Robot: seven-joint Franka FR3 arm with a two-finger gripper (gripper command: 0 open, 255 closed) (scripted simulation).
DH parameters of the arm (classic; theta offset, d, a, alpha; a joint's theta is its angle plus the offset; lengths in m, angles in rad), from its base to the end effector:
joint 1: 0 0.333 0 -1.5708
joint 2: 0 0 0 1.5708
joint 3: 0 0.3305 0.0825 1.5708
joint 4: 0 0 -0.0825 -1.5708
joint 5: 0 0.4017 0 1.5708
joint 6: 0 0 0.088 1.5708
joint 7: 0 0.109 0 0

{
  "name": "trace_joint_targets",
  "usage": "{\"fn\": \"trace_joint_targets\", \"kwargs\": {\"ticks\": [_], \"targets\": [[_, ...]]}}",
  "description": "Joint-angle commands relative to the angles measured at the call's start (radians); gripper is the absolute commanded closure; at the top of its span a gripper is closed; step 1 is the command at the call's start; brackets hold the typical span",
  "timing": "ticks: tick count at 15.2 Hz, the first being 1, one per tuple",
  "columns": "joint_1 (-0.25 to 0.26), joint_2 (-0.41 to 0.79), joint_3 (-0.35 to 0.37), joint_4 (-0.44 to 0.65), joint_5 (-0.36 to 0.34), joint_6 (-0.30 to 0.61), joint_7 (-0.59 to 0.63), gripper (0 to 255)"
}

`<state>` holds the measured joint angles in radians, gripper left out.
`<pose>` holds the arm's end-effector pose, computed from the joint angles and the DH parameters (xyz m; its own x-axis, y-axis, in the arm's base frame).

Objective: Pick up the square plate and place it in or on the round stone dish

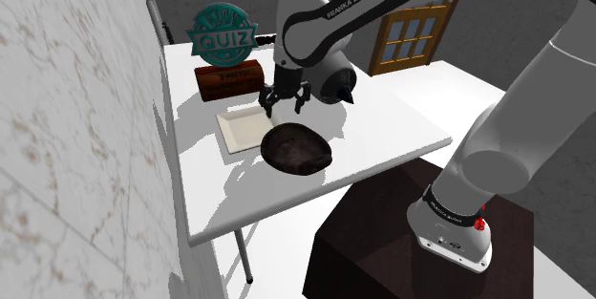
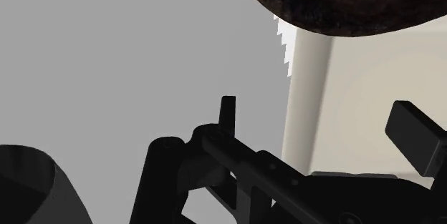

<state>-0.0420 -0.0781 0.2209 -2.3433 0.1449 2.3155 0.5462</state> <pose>0.5028 0.0942 0.3700 0.8948 -0.4463 -0.0106 -0.4449 -0.8896 -0.1034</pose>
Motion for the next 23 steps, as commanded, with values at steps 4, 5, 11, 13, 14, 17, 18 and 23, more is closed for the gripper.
{"fn": "trace_joint_targets", "kwargs": {"ticks": [4,5,11,13,14,17,18,23], "targets": [[0.003,0.052,0.005,-0.015,-0.006,0.068,0.007,0],[0.003,0.052,0.005,-0.015,-0.006,0.068,0.007,0],[0.003,0.052,0.005,-0.015,-0.006,0.068,0.007,0],[0.003,0.051,0.005,-0.015,-0.006,0.067,0.007,255],[0.003,0.051,0.005,-0.015,-0.006,0.067,0.007,255],[0.003,0.051,0.005,-0.015,-0.006,0.067,0.007,255],[0.003,0.051,0.005,-0.015,-0.006,0.067,0.007,255],[0.003,0.042,0.004,-0.010,-0.005,0.054,0.007,255]]}}
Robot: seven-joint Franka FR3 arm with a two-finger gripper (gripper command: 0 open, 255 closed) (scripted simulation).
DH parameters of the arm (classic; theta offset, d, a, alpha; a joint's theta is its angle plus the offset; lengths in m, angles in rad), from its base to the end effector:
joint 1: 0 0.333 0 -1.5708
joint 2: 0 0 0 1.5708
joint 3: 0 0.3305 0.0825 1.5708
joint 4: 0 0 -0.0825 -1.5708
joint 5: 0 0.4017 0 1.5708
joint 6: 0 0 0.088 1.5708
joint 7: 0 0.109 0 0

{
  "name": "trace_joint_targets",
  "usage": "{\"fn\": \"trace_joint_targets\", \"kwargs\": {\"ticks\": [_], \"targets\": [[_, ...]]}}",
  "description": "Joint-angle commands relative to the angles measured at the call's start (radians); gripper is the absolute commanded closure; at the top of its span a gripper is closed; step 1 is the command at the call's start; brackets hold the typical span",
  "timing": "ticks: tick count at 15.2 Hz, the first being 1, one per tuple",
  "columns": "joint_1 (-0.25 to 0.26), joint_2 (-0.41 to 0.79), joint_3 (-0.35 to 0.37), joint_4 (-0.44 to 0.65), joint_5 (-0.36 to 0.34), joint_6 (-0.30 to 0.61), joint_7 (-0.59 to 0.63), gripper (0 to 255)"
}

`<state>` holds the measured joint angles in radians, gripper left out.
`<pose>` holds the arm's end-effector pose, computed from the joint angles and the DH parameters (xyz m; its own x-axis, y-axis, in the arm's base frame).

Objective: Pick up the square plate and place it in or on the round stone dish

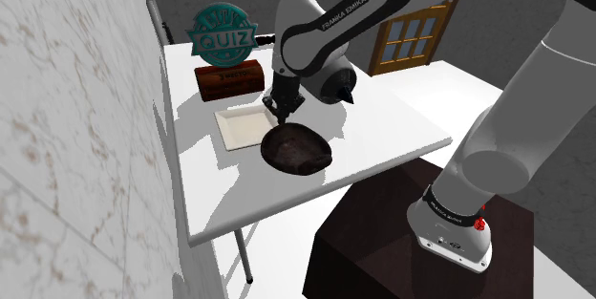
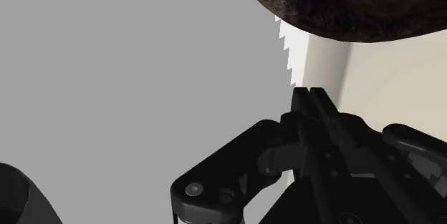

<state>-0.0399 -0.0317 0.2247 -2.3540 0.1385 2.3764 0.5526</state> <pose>0.5066 0.0964 0.3476 0.8939 -0.4482 -0.0076 -0.4464 -0.8886 -0.1055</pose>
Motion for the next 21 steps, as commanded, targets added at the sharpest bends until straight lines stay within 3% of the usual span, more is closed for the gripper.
{"fn": "trace_joint_targets", "kwargs": {"ticks": [1,2,3,7,15,21], "targets": [[0.000,-0.013,0.000,0.006,0.002,-0.021,0.000,255],[0.000,-0.007,0.000,0.001,0.001,-0.009,0.000,255],[0.000,-0.007,0.000,0.001,0.001,-0.009,0.000,0],[0.007,-0.142,-0.039,-0.062,0.243,-0.124,-0.173,0],[0.026,-0.072,-0.023,-0.097,0.265,-0.015,-0.183,0],[0.026,-0.072,-0.024,-0.097,0.265,-0.015,-0.183,0]]}}
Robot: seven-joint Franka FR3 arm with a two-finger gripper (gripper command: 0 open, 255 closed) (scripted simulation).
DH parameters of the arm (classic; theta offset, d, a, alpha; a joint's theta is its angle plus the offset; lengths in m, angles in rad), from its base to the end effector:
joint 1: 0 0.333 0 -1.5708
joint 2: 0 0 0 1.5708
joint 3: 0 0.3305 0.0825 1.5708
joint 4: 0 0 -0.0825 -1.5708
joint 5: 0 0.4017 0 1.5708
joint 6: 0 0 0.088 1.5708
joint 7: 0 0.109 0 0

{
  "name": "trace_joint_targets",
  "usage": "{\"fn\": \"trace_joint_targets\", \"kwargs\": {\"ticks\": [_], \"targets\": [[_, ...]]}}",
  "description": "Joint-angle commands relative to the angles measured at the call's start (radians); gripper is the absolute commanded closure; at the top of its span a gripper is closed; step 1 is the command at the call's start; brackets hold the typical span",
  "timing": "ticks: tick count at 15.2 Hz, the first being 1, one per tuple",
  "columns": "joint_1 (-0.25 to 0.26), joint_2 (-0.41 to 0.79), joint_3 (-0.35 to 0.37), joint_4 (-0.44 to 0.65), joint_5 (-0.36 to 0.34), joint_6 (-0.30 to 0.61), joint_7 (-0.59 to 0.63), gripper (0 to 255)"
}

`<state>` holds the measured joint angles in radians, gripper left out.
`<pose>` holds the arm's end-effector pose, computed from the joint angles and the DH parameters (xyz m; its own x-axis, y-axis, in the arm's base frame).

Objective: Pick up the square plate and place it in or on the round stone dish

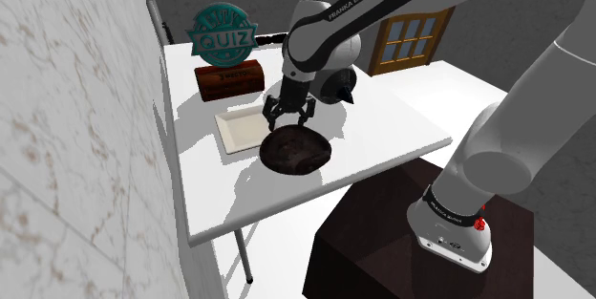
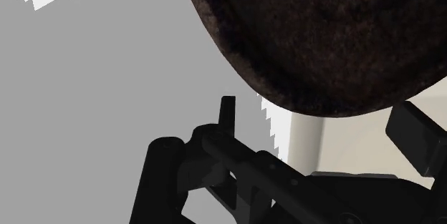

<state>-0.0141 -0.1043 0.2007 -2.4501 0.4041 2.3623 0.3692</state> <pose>0.4736 0.0947 0.3403 0.8917 -0.4382 -0.1135 -0.4526 -0.8599 -0.2362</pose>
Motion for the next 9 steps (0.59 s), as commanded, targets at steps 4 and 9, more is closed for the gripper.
{"fn": "trace_joint_targets", "kwargs": {"ticks": [4,9], "targets": [[0.000,0.001,0.000,-0.001,0.000,-0.001,0.000,255],[0.000,0.002,0.000,0.000,0.000,-0.001,-0.001,255]]}}
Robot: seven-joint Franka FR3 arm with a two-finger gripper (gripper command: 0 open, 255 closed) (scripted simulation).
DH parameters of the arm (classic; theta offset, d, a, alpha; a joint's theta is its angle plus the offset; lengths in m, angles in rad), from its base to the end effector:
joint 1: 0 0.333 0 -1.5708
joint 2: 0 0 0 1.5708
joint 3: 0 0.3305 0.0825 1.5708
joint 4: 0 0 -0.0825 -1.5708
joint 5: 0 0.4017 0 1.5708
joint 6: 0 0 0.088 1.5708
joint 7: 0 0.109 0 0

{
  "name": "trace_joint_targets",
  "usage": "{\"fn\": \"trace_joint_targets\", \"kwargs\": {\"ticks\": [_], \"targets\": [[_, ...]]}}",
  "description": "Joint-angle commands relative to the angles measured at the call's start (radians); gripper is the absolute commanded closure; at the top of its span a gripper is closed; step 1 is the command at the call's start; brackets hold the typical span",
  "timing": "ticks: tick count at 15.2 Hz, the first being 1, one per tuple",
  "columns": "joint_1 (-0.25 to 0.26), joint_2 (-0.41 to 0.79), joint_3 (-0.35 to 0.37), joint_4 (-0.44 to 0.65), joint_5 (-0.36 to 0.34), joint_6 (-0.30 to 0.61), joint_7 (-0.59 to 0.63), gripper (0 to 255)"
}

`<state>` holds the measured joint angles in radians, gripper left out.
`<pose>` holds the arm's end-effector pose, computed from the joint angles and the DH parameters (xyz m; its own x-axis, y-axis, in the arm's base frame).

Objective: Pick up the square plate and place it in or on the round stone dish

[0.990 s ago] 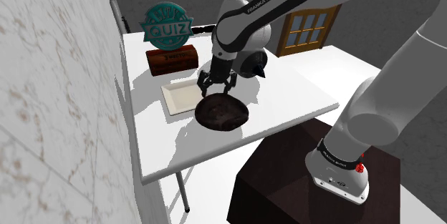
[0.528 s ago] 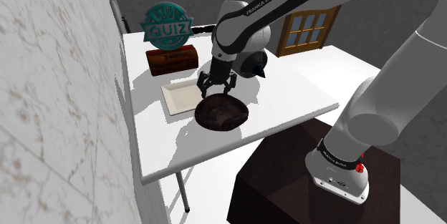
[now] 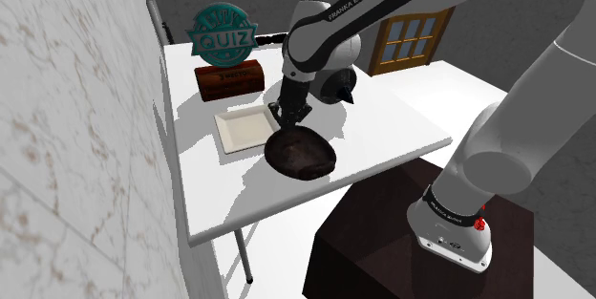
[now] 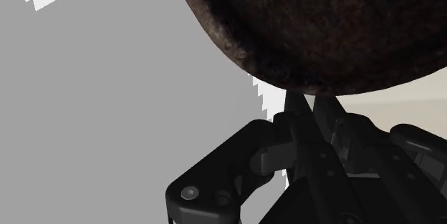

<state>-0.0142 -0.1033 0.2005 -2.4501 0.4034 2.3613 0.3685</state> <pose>0.4735 0.0945 0.3398 0.8920 -0.4372 -0.1148 -0.4520 -0.8605 -0.2351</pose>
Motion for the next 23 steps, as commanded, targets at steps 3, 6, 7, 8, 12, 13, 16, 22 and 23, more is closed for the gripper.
{"fn": "trace_joint_targets", "kwargs": {"ticks": [3,6,7,8,12,13,16,22,23], "targets": [[0.001,0.000,0.001,-0.001,0.000,0.000,0.001,255],[-0.002,-0.029,-0.002,0.014,-0.009,-0.042,0.014,255],[-0.003,-0.038,-0.003,0.019,-0.012,-0.056,0.018,255],[-0.004,-0.046,-0.003,0.025,-0.014,-0.070,0.022,255],[-0.007,-0.079,-0.007,0.050,-0.025,-0.126,0.038,255],[-0.008,-0.086,-0.007,0.056,-0.027,-0.140,0.042,255],[-0.010,-0.107,-0.010,0.078,-0.035,-0.181,0.054,255],[-0.014,-0.143,-0.015,0.126,-0.047,-0.263,0.075,255],[-0.015,-0.148,-0.016,0.135,-0.049,-0.277,0.079,255]]}}
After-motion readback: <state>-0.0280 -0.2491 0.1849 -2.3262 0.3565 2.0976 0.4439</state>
